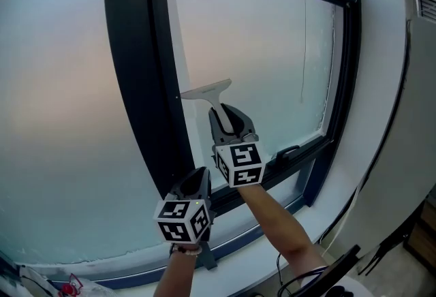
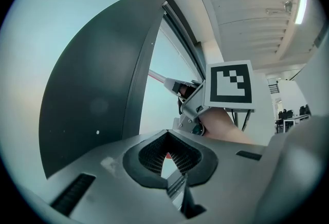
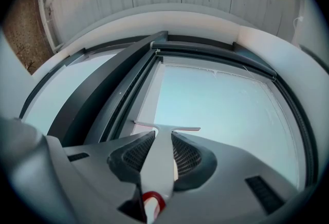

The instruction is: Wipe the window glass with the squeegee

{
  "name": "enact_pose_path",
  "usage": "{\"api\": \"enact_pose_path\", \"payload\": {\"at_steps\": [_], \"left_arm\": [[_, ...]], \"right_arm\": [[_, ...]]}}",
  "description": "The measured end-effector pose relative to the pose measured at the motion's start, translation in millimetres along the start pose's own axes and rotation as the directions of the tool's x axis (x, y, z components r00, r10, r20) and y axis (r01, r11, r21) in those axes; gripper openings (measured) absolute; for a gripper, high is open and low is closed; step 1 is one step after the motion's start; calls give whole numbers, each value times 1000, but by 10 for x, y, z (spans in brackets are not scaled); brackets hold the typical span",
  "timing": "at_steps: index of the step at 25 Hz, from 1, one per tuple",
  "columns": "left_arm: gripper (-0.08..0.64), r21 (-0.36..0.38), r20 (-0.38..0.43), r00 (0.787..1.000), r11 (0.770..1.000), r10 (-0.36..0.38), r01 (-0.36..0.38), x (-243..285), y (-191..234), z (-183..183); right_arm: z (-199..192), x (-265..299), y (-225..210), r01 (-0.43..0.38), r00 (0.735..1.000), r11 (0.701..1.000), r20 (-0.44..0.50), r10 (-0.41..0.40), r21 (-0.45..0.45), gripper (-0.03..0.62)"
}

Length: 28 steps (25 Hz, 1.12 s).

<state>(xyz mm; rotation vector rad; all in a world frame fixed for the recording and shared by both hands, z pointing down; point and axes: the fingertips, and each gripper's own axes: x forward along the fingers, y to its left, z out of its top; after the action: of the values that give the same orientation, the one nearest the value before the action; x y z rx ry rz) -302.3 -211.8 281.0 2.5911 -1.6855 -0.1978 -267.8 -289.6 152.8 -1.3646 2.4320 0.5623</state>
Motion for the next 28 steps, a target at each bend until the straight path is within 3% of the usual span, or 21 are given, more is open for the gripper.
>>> {"api": "enact_pose_path", "payload": {"at_steps": [8, 16, 28], "left_arm": [[-2, -39, -25, 1000, 999, -2, 1, -97, -55, -308], [-2, 64, -87, 994, 996, 73, -67, -150, -54, -719], [-2, -8, -164, 985, 999, 49, -51, -186, -95, -1318]], "right_arm": [[-394, -301, 74, -19, 999, 999, -51, 17, -33, 91], [-1051, -648, 181, -18, 989, 998, -147, 8, -65, 90], [-2001, -1078, 352, -33, 956, 997, -294, 11, -68, 91]]}}
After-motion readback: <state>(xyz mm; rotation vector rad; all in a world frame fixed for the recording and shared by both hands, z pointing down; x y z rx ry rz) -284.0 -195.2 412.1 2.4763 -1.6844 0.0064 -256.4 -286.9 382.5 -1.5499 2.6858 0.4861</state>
